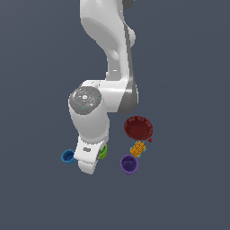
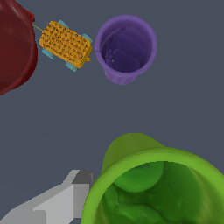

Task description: Pick up a designated object from a clutter of objects.

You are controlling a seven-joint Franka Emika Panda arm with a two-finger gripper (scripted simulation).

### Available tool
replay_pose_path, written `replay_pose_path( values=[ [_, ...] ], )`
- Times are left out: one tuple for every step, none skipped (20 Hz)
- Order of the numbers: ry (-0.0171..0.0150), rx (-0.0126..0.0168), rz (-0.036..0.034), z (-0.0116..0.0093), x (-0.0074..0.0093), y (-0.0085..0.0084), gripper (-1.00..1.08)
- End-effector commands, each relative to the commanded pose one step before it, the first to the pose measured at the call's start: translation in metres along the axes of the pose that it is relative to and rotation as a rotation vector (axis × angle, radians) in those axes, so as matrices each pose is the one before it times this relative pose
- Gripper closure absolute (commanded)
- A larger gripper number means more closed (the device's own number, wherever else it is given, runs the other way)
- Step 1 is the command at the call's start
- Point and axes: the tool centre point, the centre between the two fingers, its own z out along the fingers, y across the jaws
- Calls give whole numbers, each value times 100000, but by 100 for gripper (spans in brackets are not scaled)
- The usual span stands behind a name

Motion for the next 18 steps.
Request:
replay_pose_path(
  values=[
    [7,-259,-52,-2834,1139,-888,108],
    [0,0,0,-1098,446,-360,108],
    [-44,-19,-10,-1105,460,-363,108],
    [0,0,0,-1099,446,-356,108],
    [0,0,0,-1099,446,-353,108],
    [0,0,0,-1097,445,-350,108],
    [0,0,0,-1096,444,-347,108],
    [-43,-23,-7,-1104,459,-351,108],
    [0,0,0,-1093,444,-341,108],
    [0,0,0,-1089,443,-336,108],
    [0,0,0,-1084,443,-331,108],
    [0,0,0,-1080,442,-327,108],
    [0,0,0,-1060,436,-317,108],
    [0,0,0,-1028,424,-303,108],
    [0,0,0,-992,412,-288,108],
    [0,0,0,-952,397,-272,108],
    [0,0,0,-905,380,-254,108],
    [0,0,0,-850,360,-234,108]
  ],
)
